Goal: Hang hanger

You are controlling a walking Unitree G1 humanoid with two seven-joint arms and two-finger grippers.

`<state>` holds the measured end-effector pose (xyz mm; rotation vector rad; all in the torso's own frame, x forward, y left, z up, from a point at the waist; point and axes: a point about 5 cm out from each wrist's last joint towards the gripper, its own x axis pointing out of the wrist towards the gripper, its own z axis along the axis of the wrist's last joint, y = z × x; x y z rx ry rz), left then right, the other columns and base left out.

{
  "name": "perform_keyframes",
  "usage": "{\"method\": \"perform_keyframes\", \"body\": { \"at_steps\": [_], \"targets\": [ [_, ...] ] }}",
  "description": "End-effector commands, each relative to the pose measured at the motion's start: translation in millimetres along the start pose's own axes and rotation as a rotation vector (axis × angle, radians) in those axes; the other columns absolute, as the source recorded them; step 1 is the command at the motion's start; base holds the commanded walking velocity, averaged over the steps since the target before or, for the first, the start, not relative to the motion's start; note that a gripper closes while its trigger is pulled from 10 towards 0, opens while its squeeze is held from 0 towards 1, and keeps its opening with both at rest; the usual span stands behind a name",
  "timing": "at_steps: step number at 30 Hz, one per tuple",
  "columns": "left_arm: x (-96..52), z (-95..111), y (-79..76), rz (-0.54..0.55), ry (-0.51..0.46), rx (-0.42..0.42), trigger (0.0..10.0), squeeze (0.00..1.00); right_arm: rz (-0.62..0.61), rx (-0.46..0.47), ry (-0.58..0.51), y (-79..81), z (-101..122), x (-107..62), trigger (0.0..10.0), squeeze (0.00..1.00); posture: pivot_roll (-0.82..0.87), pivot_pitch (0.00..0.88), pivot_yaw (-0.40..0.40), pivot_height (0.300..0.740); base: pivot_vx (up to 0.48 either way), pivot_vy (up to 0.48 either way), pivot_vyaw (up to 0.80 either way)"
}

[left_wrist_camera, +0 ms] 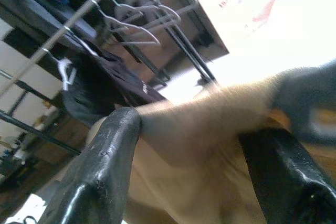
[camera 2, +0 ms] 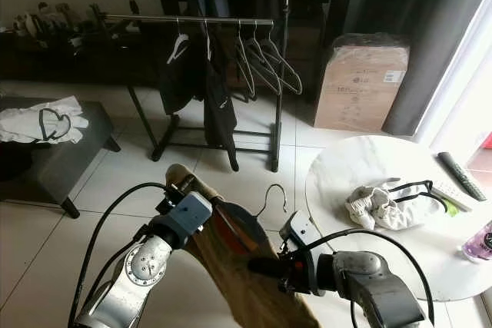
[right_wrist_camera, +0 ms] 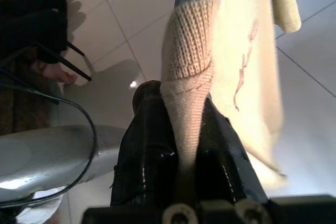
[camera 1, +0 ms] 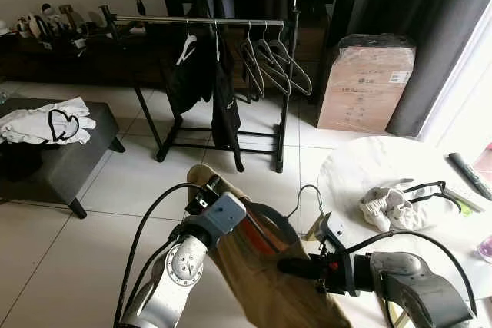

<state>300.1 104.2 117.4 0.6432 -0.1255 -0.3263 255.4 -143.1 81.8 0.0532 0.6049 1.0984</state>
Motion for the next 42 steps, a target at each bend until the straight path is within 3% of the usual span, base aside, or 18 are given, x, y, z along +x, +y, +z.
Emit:
{"method": "perform_keyframes", "body": {
  "at_steps": [1,10,12,15,20,25,27,33,38,42],
  "targets": [
    [3.6,11.9,4.8,0.029,-0.064,-0.014,10.0,0.00,0.080,-0.049,-0.027,9.8,7.0,4.8,0.0,0.00,-0.08,0.104,0.014,0.740,0.000,0.000,0.00],
    [3.2,13.2,6.2,0.036,-0.073,-0.036,10.0,0.00,0.100,-0.067,-0.016,6.3,6.7,0.7,0.0,0.00,-0.08,0.106,0.016,0.740,0.000,0.000,0.00],
    [0.3,0.4,-7.0,-0.069,0.012,-0.020,10.0,0.00,0.094,-0.086,0.033,3.8,0.2,0.3,0.0,0.00,-0.08,0.105,0.017,0.740,0.000,0.000,0.00],
    [-2.5,-4.7,-11.7,-0.103,0.036,0.018,10.0,0.00,0.090,-0.096,0.056,2.7,-3.7,1.1,0.0,0.00,-0.07,0.105,0.018,0.740,0.000,0.000,0.00],
    [-1.0,-16.9,0.4,0.008,0.145,0.018,10.0,0.00,0.103,-0.100,0.059,3.2,-4.4,1.9,0.0,0.00,-0.07,0.105,0.019,0.740,0.000,0.000,0.00],
    [-0.9,-22.4,6.6,0.054,0.190,0.008,10.0,0.00,0.112,-0.105,0.057,3.5,-4.1,1.5,0.0,0.00,-0.07,0.105,0.020,0.740,0.000,0.000,0.00],
    [-2.3,-31.0,13.7,0.105,0.274,0.039,10.0,0.00,0.118,-0.117,0.061,2.5,-3.3,0.1,0.0,0.00,-0.07,0.105,0.020,0.740,0.000,0.000,0.00],
    [-4.6,-37.2,16.5,0.116,0.339,0.060,10.0,0.00,0.115,-0.130,0.081,0.8,-5.1,-1.0,0.0,0.00,-0.07,0.104,0.019,0.740,0.000,0.000,0.00],
    [-7.1,-33.7,6.1,-0.060,0.319,0.128,10.0,0.00,0.110,-0.142,0.099,-2.3,-5.8,-1.3,0.0,0.00,-0.07,0.105,0.020,0.740,0.000,0.000,0.00],
    [-10.6,-34.8,8.3,-0.092,0.319,0.182,10.0,0.00,0.110,-0.153,0.121,-4.3,-7.5,-0.4,0.0,0.00,-0.07,0.105,0.020,0.740,0.000,0.000,0.00]
  ]
}}
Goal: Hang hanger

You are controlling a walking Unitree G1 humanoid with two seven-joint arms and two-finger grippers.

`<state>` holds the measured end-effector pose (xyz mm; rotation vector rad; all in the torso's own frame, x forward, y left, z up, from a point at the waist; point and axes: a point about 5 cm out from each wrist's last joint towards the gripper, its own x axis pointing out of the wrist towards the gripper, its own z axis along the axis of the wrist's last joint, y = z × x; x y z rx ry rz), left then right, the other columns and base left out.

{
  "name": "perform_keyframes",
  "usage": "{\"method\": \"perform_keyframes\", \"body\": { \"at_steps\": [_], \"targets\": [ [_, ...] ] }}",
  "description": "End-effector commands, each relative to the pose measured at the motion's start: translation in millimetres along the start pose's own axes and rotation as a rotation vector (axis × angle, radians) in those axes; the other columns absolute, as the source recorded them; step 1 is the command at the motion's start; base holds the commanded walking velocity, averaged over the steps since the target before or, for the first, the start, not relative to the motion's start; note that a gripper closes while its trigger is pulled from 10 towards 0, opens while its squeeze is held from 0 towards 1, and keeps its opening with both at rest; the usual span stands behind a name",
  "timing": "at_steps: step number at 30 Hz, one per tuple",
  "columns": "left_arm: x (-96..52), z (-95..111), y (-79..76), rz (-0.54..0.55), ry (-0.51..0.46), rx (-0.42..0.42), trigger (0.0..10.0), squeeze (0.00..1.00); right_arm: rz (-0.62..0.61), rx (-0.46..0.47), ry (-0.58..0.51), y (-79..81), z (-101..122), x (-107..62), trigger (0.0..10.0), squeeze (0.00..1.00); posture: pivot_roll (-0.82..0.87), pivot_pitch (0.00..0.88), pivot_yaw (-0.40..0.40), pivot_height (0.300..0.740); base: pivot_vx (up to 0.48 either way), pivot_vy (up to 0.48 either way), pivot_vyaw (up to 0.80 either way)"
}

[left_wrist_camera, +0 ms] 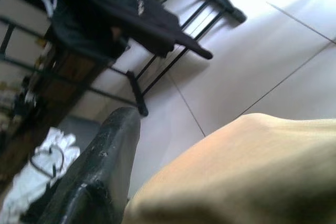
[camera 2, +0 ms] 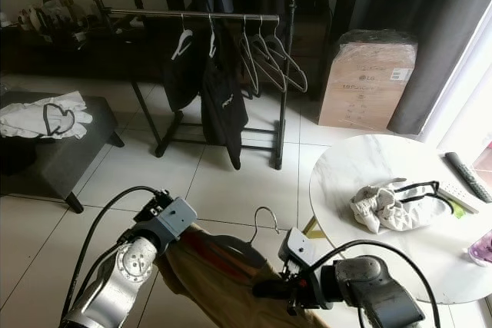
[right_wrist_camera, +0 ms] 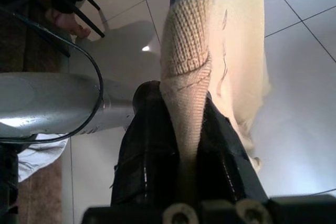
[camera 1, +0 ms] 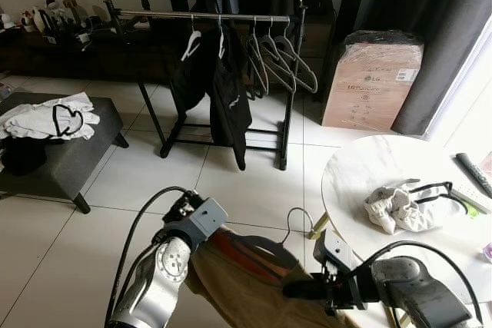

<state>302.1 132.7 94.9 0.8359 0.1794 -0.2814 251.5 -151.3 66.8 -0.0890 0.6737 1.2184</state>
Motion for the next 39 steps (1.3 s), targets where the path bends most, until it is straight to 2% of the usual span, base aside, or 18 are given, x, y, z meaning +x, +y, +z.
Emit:
{"method": "perform_keyframes", "body": {
  "at_steps": [1,2,3,5,9,12,18,20,21,22,27,30,33,37,39],
  "targets": [
    [-2.7,-1.4,-0.3,-0.021,0.003,0.048,10.0,0.00,0.023,-0.054,-0.014,0.1,8.8,0.3,0.0,0.00,-0.07,0.105,0.020,0.740,0.000,0.000,0.00],
    [-4.4,1.2,-4.7,-0.078,-0.035,0.082,10.0,0.00,0.024,-0.056,-0.006,0.0,7.7,0.4,0.0,0.00,-0.07,0.105,0.019,0.740,0.000,0.000,0.00],
    [-9.4,5.9,-13.7,-0.195,-0.112,0.163,10.0,0.00,0.024,-0.059,0.004,0.0,6.0,0.7,0.0,0.00,-0.06,0.104,0.020,0.740,0.000,0.000,0.00],
    [-11.5,6.5,-15.6,-0.223,-0.133,0.197,10.0,0.00,0.023,-0.058,0.009,-0.2,5.1,0.8,0.0,0.00,-0.06,0.105,0.020,0.740,0.000,0.000,0.00],
    [-12.5,5.4,-10.0,-0.197,-0.132,0.219,10.0,0.00,0.019,-0.058,0.015,-1.3,2.9,1.2,0.0,0.00,-0.06,0.104,0.021,0.740,0.000,0.000,0.00],
    [-10.4,4.7,0.9,-0.108,-0.116,0.252,10.0,0.00,0.018,-0.055,0.018,-1.8,1.3,1.7,0.0,0.00,-0.06,0.104,0.022,0.740,0.000,0.000,0.00],
    [-14.1,10.2,0.3,-0.063,-0.152,0.249,10.0,0.00,-0.016,-0.047,0.013,-7.0,0.4,2.4,0.0,0.00,-0.06,0.103,0.022,0.740,0.000,0.000,0.00],
    [-15.9,11.9,-2.3,-0.040,-0.164,0.233,10.0,0.00,-0.116,0.000,-0.059,-19.7,8.8,3.6,0.0,0.00,-0.06,0.101,0.022,0.740,0.000,0.000,0.00],
    [-15.9,11.9,-2.3,-0.040,-0.164,0.233,10.0,0.00,-0.116,0.000,-0.059,-19.7,8.8,3.6,0.0,0.00,-0.06,0.101,0.022,0.740,0.000,0.000,0.00],
    [-17.1,13.1,-4.6,-0.027,-0.172,0.223,10.0,0.00,-0.196,0.071,-0.127,-30.3,17.3,4.5,0.0,0.00,-0.06,0.101,0.022,0.740,0.000,0.000,0.00],
    [-17.0,14.0,-6.6,-0.021,-0.175,0.215,10.0,0.00,-0.220,0.187,-0.267,-35.6,37.0,6.5,0.0,0.00,-0.06,0.102,0.021,0.740,0.000,0.000,0.00],
    [-17.1,14.1,-6.7,-0.022,-0.175,0.215,10.0,0.00,-0.223,0.202,-0.280,-36.2,38.9,6.8,0.0,0.00,-0.06,0.102,0.021,0.740,0.000,0.000,0.00],
    [-15.8,16.1,-3.9,0.006,-0.183,0.209,10.0,0.00,-0.118,0.263,-0.473,-23.2,71.3,6.9,0.0,0.00,-0.05,0.103,0.022,0.740,0.000,0.000,0.00],
    [-12.7,17.0,4.2,0.068,-0.194,0.203,10.0,0.00,-0.088,0.233,-0.461,-15.7,71.4,5.9,0.0,0.00,-0.06,0.103,0.020,0.740,0.000,0.000,0.00],
    [-10.5,20.9,10.3,0.122,-0.222,0.155,10.0,0.00,-0.084,0.237,-0.445,-13.5,66.0,5.4,0.0,0.00,-0.06,0.101,0.017,0.740,0.000,0.000,0.00]
  ]
}}
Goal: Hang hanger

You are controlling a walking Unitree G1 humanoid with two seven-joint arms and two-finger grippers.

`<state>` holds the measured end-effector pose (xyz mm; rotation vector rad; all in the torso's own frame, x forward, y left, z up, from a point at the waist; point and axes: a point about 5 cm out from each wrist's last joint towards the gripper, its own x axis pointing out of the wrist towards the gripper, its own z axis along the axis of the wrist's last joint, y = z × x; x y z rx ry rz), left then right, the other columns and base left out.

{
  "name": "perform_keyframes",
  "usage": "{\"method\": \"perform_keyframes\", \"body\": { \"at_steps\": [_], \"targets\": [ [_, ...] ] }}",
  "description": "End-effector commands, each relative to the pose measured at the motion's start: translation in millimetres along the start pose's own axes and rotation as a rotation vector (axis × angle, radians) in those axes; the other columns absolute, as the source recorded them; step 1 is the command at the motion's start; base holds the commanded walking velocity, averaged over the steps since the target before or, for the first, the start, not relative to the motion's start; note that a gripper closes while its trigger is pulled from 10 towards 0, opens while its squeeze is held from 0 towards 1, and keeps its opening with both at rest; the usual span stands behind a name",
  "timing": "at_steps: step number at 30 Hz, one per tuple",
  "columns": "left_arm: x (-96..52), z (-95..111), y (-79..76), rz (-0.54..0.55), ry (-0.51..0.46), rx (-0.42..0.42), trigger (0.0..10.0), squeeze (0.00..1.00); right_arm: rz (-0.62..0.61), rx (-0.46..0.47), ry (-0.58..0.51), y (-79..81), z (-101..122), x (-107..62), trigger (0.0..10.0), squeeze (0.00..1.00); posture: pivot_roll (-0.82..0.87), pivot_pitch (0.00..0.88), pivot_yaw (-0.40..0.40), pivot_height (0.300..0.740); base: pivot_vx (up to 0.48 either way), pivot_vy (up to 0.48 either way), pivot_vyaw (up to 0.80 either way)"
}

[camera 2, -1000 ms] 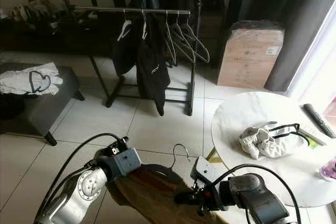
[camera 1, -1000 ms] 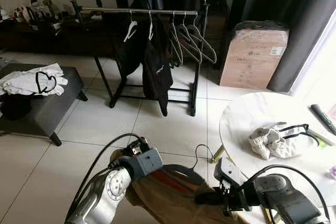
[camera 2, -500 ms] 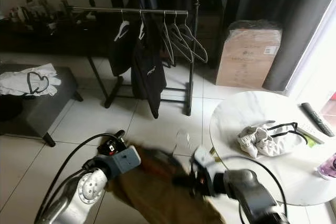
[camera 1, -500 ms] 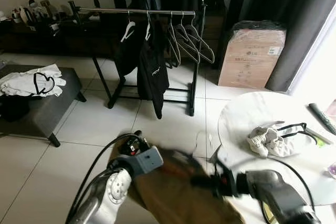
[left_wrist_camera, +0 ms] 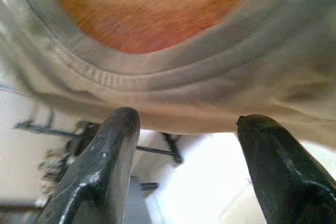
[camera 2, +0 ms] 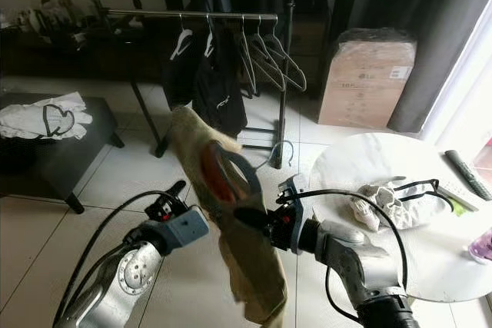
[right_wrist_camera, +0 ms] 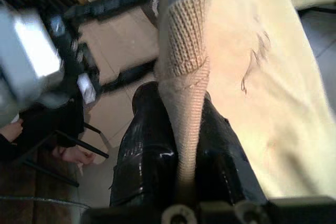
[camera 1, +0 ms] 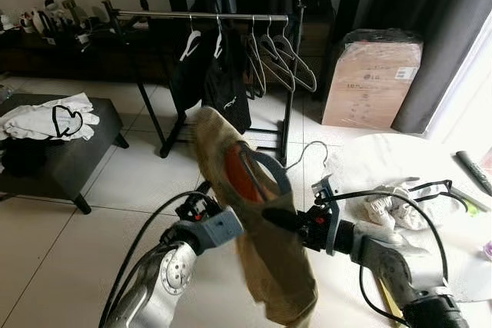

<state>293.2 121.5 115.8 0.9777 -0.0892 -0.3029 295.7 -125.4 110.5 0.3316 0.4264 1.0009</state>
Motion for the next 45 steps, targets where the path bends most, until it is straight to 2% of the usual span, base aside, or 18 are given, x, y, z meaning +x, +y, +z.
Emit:
{"method": "perform_keyframes", "body": {
  "at_steps": [1,6,7,8,11,14,15,18,21,28,36,45],
  "targets": [
    [2.6,-1.3,6.4,0.046,-0.006,-0.031,10.0,0.00,0.024,0.000,-0.007,3.9,-0.1,-1.9,0.0,0.00,-0.06,0.101,0.017,0.740,0.000,0.000,0.00],
    [4.2,10.3,5.5,0.071,-0.110,-0.176,10.0,0.00,0.055,0.010,-0.010,11.5,-2.7,-3.3,0.0,0.00,-0.07,0.100,0.017,0.740,0.000,0.000,0.00],
    [3.4,13.4,5.1,0.077,-0.135,-0.217,10.0,0.80,0.048,0.021,-0.011,12.2,-3.7,-3.0,0.0,0.00,-0.07,0.098,0.016,0.740,0.000,0.000,0.00],
    [2.1,17.1,4.5,0.073,-0.164,-0.243,10.0,1.00,0.037,0.033,-0.011,11.9,-5.0,-2.5,0.0,0.00,-0.06,0.098,0.015,0.740,0.000,0.000,0.00],
    [-2.7,28.5,-1.0,0.017,-0.247,-0.285,10.0,1.00,0.008,0.059,0.000,10.6,-11.2,-0.8,0.0,0.00,-0.06,0.099,0.015,0.740,0.000,0.000,0.00],
    [-4.2,30.9,-1.6,0.019,-0.260,-0.283,10.0,0.96,0.020,0.067,0.003,13.2,-14.5,0.8,0.0,0.00,-0.06,0.100,0.015,0.740,0.000,0.000,0.00],
    [-3.9,29.9,-1.3,0.029,-0.259,-0.267,10.0,0.00,0.035,0.071,-0.002,16.3,-14.8,1.2,0.0,0.00,-0.06,0.099,0.014,0.740,0.000,0.000,0.00],
    [-1.5,27.8,0.6,0.054,-0.248,-0.254,10.0,0.00,0.038,0.073,-0.003,17.9,-14.8,0.7,0.0,0.00,-0.06,0.095,0.015,0.740,0.000,0.000,0.00],
    [2.1,21.3,3.2,0.099,-0.192,-0.210,10.0,0.00,0.035,0.074,-0.001,17.5,-14.8,-0.8,0.0,0.00,-0.07,0.092,0.014,0.740,0.000,0.000,0.00],
    [8.8,11.2,7.1,0.154,-0.111,-0.183,10.0,0.00,0.042,0.064,0.002,18.4,-13.8,-4.0,0.0,0.00,-0.07,0.090,0.010,0.740,0.000,0.000,0.00],
    [21.4,17.5,10.8,0.196,-0.118,-0.155,10.0,0.00,0.057,0.057,0.007,21.0,-15.0,-5.9,0.0,0.00,-0.07,0.095,0.007,0.740,0.000,0.000,0.00],
    [28.5,21.5,13.5,0.226,-0.132,-0.160,10.0,0.00,0.073,0.050,0.016,24.7,-17.9,-7.0,0.0,0.00,-0.08,0.099,0.008,0.740,0.000,0.000,0.00]
  ]
}}
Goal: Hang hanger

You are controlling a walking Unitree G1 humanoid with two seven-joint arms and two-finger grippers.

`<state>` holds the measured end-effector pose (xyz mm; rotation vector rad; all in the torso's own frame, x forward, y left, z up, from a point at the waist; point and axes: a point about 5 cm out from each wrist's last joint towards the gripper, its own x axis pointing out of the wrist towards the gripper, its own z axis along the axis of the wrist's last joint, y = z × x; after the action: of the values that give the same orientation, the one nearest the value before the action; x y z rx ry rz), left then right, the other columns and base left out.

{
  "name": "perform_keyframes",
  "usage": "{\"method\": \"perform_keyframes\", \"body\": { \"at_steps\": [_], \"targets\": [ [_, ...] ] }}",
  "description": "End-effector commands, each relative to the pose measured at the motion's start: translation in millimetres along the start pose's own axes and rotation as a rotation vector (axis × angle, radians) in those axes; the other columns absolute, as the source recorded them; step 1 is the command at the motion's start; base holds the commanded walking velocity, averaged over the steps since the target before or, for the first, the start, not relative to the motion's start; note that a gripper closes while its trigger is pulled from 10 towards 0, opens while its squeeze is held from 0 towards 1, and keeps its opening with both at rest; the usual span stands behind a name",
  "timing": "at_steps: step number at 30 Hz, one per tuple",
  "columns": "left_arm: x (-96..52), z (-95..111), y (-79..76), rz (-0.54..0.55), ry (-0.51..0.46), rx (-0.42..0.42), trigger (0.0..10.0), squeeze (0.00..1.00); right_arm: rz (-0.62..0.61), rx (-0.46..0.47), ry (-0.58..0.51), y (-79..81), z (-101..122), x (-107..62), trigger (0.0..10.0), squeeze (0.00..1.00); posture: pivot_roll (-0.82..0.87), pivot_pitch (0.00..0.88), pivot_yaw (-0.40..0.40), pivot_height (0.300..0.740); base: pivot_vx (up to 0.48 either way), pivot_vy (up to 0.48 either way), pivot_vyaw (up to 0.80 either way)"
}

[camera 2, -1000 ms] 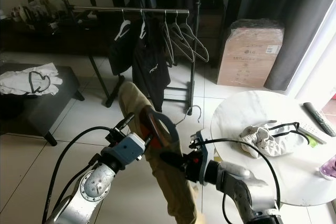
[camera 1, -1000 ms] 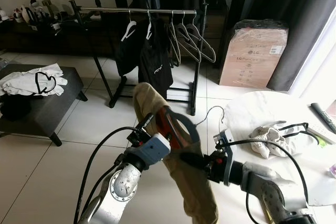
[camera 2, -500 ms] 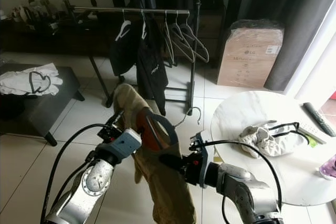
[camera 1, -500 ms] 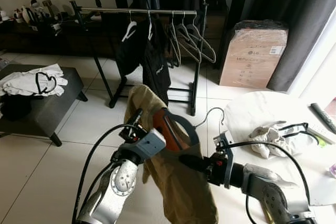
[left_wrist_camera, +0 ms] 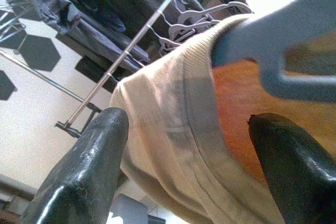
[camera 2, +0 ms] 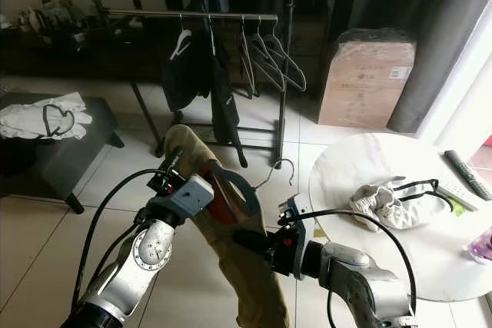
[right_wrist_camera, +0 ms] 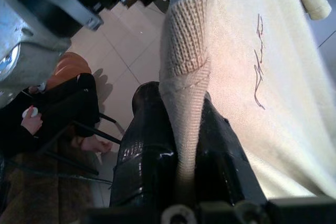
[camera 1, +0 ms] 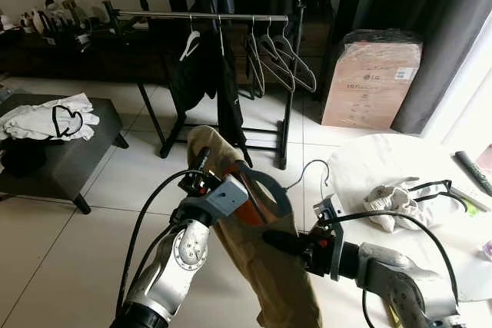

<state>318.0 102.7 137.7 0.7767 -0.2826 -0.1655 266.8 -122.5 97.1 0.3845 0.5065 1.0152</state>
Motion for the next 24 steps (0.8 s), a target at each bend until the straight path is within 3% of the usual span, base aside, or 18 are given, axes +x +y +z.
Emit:
{"method": "perform_keyframes", "body": {
  "at_steps": [1,20,21,22,23,24],
  "targets": [
    [0.8,-0.5,0.0,0.009,-0.006,0.008,10.0,0.00,0.053,-0.032,-0.028,8.8,7.2,1.1,0.0,0.00,-0.08,0.100,0.009,0.740,0.000,0.000,0.00],
    [9.2,-3.5,0.5,0.075,0.038,0.015,10.0,0.00,0.085,-0.046,-0.030,15.7,4.8,-4.8,0.0,0.00,-0.09,0.104,0.007,0.740,0.000,0.000,0.00],
    [9.8,-3.5,1.6,0.082,0.036,0.013,8.7,0.00,0.086,-0.045,-0.030,15.8,4.5,-5.3,0.0,0.00,-0.09,0.105,0.008,0.740,0.000,0.000,0.00],
    [9.8,-3.5,1.6,0.082,0.036,0.013,8.7,0.00,0.086,-0.045,-0.030,15.8,4.5,-5.3,0.0,0.00,-0.09,0.105,0.008,0.740,0.000,0.000,0.00],
    [10.2,-3.1,2.3,0.087,0.034,0.012,0.0,0.00,0.086,-0.045,-0.029,15.7,4.0,-5.6,0.0,0.00,-0.09,0.105,0.008,0.740,0.000,0.000,0.00],
    [10.4,-2.9,2.7,0.090,0.033,0.012,0.0,0.00,0.085,-0.046,-0.027,15.4,3.5,-5.8,0.0,0.00,-0.09,0.105,0.008,0.740,0.000,0.000,0.00]
  ]
}}
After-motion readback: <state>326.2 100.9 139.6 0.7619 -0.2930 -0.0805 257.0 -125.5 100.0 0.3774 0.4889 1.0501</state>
